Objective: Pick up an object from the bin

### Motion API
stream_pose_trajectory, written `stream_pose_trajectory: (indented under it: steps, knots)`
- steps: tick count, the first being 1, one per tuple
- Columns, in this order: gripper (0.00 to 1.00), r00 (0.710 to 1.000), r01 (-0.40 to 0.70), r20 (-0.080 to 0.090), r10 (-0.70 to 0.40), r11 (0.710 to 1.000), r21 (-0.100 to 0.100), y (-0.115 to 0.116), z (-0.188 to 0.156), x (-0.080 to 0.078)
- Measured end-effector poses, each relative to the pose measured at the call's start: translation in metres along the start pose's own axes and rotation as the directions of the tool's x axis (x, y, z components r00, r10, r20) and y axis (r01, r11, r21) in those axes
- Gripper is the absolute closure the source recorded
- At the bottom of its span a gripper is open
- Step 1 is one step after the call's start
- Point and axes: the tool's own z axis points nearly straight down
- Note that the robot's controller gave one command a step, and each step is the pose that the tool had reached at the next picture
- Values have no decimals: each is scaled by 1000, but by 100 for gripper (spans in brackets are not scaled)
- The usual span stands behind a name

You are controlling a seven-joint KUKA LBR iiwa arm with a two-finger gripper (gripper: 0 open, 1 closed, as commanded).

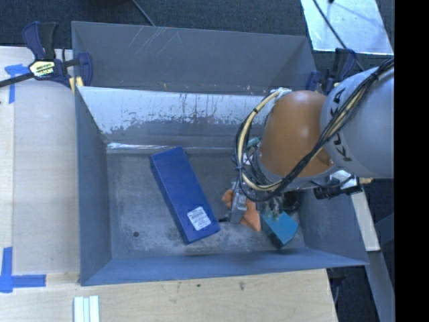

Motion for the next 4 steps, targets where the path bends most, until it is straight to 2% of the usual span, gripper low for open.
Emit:
stream_pose_trajectory:
  steps: [1,2,3,4]
  knots:
    - [100,1000,19,2,-19,1000,-1,4,-61,6]
    - [100,1000,23,19,-23,1000,-4,-6,-42,-7]
    - [100,1000,22,-8,-22,1000,1,-11,-50,-4]
    - [100,998,52,20,-52,999,-4,6,-39,-12]
